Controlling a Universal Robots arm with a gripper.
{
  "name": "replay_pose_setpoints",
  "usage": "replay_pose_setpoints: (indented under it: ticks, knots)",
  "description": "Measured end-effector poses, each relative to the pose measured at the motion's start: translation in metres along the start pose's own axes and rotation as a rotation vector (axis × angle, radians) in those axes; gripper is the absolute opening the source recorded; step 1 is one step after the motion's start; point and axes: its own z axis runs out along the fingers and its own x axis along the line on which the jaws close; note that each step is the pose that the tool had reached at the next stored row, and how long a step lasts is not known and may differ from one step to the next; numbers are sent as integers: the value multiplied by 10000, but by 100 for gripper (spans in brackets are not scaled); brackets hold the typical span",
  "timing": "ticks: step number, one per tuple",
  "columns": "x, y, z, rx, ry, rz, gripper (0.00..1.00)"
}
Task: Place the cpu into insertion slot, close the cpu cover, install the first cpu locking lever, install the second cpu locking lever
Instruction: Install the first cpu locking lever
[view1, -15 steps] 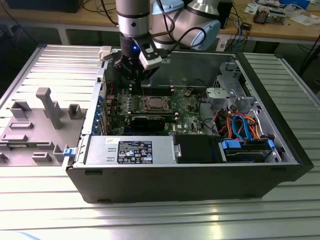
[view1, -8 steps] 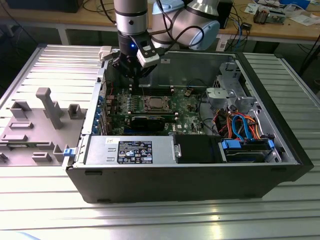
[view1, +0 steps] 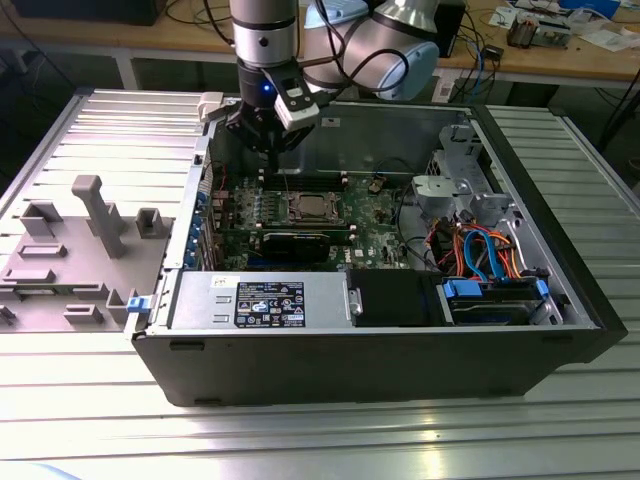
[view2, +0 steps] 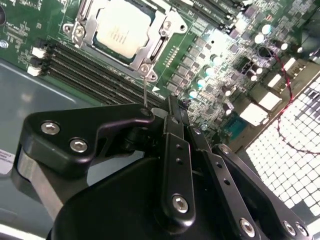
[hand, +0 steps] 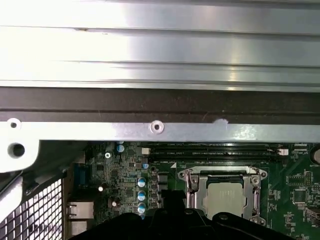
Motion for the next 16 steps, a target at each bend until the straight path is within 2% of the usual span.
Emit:
replay_pose_setpoints:
  ticks: [4,6,9,16]
  knots:
    - [-60,47,2,5,1,1,11]
    - [-123,73,6,9,0,0,11]
    - [-173,81,9,15,0,0,11]
    - [-192,82,10,15,0,0,11]
